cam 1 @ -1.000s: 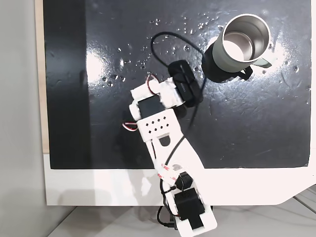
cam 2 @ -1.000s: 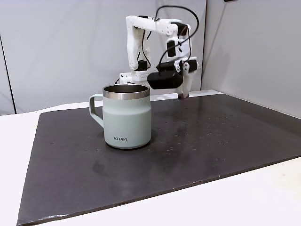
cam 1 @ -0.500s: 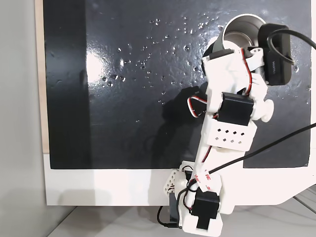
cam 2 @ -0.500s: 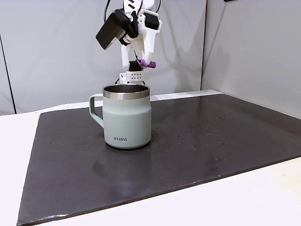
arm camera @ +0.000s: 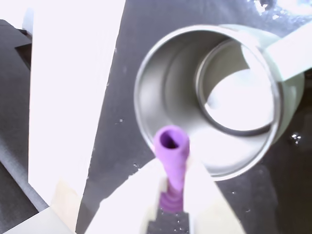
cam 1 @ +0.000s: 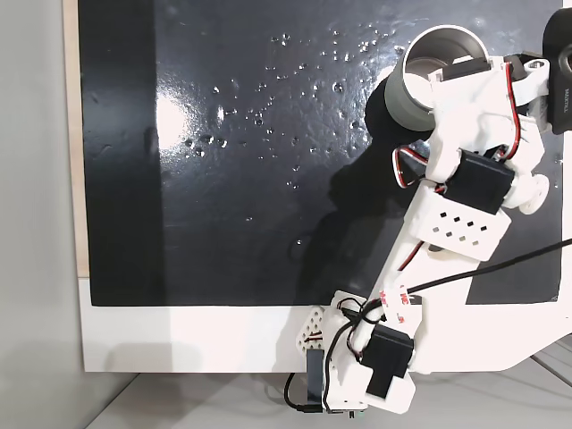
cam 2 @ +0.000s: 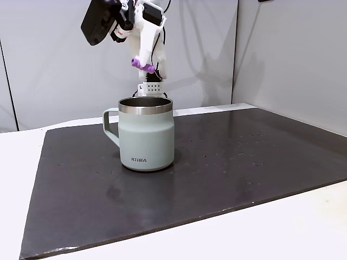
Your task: Grasp a pengrip and put it in the cup.
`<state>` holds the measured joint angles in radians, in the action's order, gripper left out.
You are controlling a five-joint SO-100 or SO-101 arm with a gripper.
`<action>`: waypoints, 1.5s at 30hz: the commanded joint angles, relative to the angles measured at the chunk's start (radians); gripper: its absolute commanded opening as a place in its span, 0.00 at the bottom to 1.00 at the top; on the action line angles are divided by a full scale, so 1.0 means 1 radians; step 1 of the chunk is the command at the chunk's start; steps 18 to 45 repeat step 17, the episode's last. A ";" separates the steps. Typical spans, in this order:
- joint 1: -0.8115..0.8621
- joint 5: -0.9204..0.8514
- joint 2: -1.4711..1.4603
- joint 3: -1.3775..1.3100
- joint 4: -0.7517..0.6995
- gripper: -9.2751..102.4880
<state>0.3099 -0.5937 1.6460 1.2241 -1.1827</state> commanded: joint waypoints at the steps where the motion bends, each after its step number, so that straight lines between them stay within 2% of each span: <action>1: 0.005 -0.003 0.017 -0.058 0.029 0.20; 3: 0.000 0.000 0.020 -0.057 0.015 0.35; 5: -0.003 0.002 0.018 -0.055 0.011 0.39; 45: -0.005 0.012 0.015 -0.063 -0.005 0.39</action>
